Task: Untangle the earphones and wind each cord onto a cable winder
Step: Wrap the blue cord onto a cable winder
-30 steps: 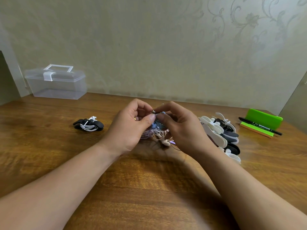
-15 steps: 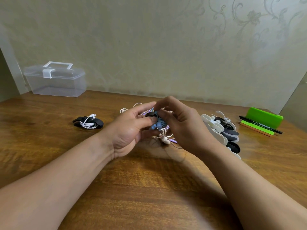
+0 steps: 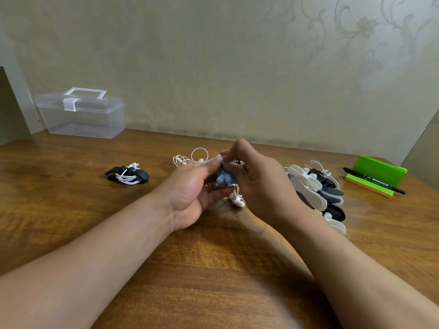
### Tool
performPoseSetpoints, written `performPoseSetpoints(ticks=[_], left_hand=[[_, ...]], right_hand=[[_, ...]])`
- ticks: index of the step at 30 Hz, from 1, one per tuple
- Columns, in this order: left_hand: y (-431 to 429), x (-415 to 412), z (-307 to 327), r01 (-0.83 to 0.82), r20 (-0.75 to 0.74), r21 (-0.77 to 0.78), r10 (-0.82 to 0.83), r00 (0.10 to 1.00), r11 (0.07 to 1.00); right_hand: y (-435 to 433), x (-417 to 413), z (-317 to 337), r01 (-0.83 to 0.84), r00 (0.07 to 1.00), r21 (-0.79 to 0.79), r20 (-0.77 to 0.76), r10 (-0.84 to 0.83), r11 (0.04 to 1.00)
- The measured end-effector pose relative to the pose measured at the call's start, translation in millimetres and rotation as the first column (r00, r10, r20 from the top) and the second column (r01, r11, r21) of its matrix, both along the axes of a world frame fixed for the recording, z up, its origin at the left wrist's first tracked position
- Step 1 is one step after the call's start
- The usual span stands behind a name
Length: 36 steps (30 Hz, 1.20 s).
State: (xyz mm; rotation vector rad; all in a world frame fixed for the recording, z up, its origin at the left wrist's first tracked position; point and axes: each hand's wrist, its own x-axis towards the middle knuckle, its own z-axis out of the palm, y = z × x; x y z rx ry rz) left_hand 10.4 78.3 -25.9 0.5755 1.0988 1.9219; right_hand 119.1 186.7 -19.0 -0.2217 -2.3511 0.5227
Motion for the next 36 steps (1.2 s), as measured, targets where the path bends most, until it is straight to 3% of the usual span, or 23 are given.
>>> performPoseSetpoints(ticks=[3, 7, 11, 17, 19, 24, 27, 30, 36], left_hand=[[0, -2, -1, -0.008, 0.026, 0.009, 0.007, 1.000, 1.000], [1, -3, -5, -0.104, -0.014, 0.032, 0.105, 0.994, 0.994], [1, -4, -9, -0.144, -0.248, -0.017, 0.136, 0.959, 0.989], [-6, -16, -8, -0.140, -0.630, -0.028, 0.092, 0.771, 0.990], [-8, -17, -7, -0.124, -0.659, -0.046, 0.063, 0.750, 0.991], [-9, -13, -6, 0.039, -0.443, -0.054, -0.059, 0.894, 0.998], [-8, -12, -9, 0.017, -0.527, -0.044, -0.038, 0.849, 0.999], [-8, -14, -8, -0.012, -0.597, -0.058, -0.025, 0.802, 0.998], [-12, -14, -6, -0.018, -0.656, -0.053, -0.021, 0.754, 0.998]], right_hand=[[-2, -2, -2, 0.009, 1.000, -0.073, -0.002, -0.009, 0.997], [-1, 0, -4, -0.016, 0.999, -0.365, -0.053, -0.003, 0.931], [1, 3, 5, -0.124, 0.992, -0.671, -0.107, 0.069, 0.731], [8, 7, 13, -0.112, 0.990, -0.848, -0.051, 0.131, 0.518], [9, 7, 12, -0.114, 0.987, -0.848, -0.036, 0.157, 0.517], [6, 4, 7, -0.040, 0.999, -0.751, -0.012, 0.046, 0.659], [7, 4, 8, -0.043, 0.999, -0.757, -0.015, 0.050, 0.651], [11, 7, 12, -0.078, 0.994, -0.839, -0.021, 0.111, 0.538], [14, 9, 14, -0.064, 0.972, -0.987, -0.029, 0.232, 0.148]])
